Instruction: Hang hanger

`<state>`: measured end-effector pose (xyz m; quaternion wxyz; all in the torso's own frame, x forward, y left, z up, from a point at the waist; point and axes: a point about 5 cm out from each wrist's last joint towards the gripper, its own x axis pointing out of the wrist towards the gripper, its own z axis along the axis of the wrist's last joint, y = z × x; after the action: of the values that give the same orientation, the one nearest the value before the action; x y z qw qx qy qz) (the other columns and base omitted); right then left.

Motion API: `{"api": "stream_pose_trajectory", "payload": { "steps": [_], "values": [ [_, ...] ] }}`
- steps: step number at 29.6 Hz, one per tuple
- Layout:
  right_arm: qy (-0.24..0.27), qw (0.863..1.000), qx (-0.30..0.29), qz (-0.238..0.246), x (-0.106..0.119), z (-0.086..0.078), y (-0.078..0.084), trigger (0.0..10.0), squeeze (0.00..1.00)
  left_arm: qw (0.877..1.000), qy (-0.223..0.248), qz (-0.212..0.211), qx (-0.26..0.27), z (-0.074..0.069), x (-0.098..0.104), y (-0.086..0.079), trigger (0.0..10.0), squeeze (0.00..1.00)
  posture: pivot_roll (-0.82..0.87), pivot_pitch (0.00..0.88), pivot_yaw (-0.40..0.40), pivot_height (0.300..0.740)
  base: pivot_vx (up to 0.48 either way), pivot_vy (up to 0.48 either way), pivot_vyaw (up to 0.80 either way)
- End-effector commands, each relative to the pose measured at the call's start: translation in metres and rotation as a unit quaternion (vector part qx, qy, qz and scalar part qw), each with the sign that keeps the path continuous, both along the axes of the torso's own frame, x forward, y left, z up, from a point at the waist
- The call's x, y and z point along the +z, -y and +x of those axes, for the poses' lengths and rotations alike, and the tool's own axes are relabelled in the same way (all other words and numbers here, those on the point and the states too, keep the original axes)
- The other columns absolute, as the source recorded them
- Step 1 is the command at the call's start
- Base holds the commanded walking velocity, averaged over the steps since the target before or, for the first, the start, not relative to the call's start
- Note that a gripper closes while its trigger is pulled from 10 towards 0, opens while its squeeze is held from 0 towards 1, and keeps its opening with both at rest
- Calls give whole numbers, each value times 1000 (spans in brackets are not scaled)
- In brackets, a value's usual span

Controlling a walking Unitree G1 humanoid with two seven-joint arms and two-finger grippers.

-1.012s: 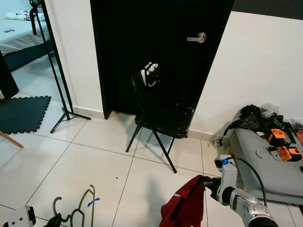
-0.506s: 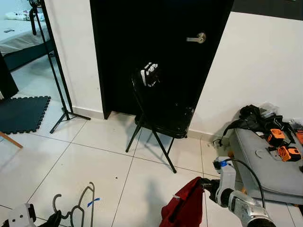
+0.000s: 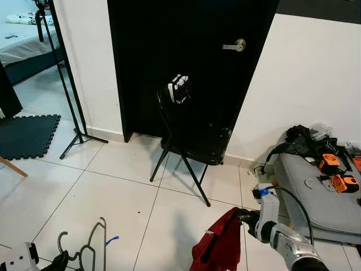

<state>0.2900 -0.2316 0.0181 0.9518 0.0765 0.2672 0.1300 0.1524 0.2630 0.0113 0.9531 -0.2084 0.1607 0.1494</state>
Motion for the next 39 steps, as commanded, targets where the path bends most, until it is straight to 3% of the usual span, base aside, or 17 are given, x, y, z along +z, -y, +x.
{"api": "stream_pose_trajectory", "payload": {
  "steps": [1, 7, 10, 12, 14, 18, 19, 20, 22, 24, 26, 27, 31, 33, 34, 37, 39],
  "values": [
    [12, 1000, -5, -1, 4, 4, -1, 10000, 0, 1000, -7, 13, -1, 2, -1, 0, 10000, 0, 54, 0, -83, 740, 0, 0, 0],
    [14, 1000, -8, -1, 4, 5, -1, 10000, 0, 1000, -4, 26, -9, 9, 1, 0, 10000, 0, 53, 0, -86, 740, 0, 0, 0],
    [26, 999, -21, -9, 8, 13, -7, 10000, 0, 998, 3, 55, -26, 27, 7, -4, 10000, 0, 44, 0, -82, 740, 0, 0, 0],
    [32, 999, -22, -16, 11, 16, -9, 10000, 0, 996, 3, 78, -34, 31, 9, -6, 10000, 0, 42, 0, -78, 740, 0, 0, 0],
    [52, 999, -16, -4, 24, 29, -17, 10000, 0, 991, 14, 127, -45, 42, 23, -16, 10000, 0, 34, 0, -79, 740, 0, 0, 0],
    [78, 996, -7, 50, 41, 42, -24, 10000, 0, 987, 38, 152, -39, 53, 40, -25, 10000, 0, 30, 0, -81, 740, 0, 0, 0],
    [100, 992, 17, 76, 55, 51, -33, 10000, 0, 984, 63, 163, -34, 63, 56, -29, 10000, 0, 30, 0, -82, 740, 0, 0, 0],
    [100, 992, 17, 76, 55, 51, -33, 10000, 0, 984, 63, 163, -34, 63, 56, -29, 10000, 0, 30, 0, -82, 740, 0, 0, 0],
    [136, 985, 70, 86, 78, 63, -50, 10000, 0, 976, 107, 185, -35, 79, 85, -30, 10000, 0, 25, 0, -80, 740, 0, 0, 288],
    [165, 976, 120, 72, 95, 70, -68, 10000, 0, 966, 141, 205, -68, 92, 109, -20, 10000, 0, 30, 0, -82, 740, 0, 0, 750],
    [175, 973, 134, 70, 100, 72, -74, 10000, 0, 962, 149, 213, -83, 96, 116, -15, 10000, 0, 32, 0, -83, 740, 0, 0, 750],
    [194, 965, 161, 74, 111, 74, -87, 10000, 0, 950, 164, 235, -128, 103, 131, -2, 10000, 0, 31, 0, -82, 740, 0, 0, 744],
    [208, 957, 184, 79, 120, 75, -97, 10000, 0, 941, 171, 248, -156, 108, 140, 7, 10000, 0, 32, 0, -78, 740, 0, 0, 744],
    [227, 946, 212, 91, 132, 74, -108, 10000, 0, 933, 179, 258, -175, 112, 149, 14, 10000, 0, 32, 0, -77, 740, 0, 0, 750],
    [227, 946, 212, 91, 132, 74, -108, 10000, 0, 933, 179, 258, -175, 112, 149, 14, 10000, 0, 32, 0, -77, 740, 0, 0, 750],
    [260, 928, 240, 114, 157, 73, -120, 10000, 0, 936, 184, 244, -173, 118, 158, 21, 10000, 0, 30, 0, -76, 740, 0, 0, 746],
    [275, 923, 244, 115, 167, 74, -125, 10000, 0, 945, 158, 235, -162, 120, 154, 22, 10000, 0, 27, 0, -75, 740, 0, 0, 747]
  ]
}}
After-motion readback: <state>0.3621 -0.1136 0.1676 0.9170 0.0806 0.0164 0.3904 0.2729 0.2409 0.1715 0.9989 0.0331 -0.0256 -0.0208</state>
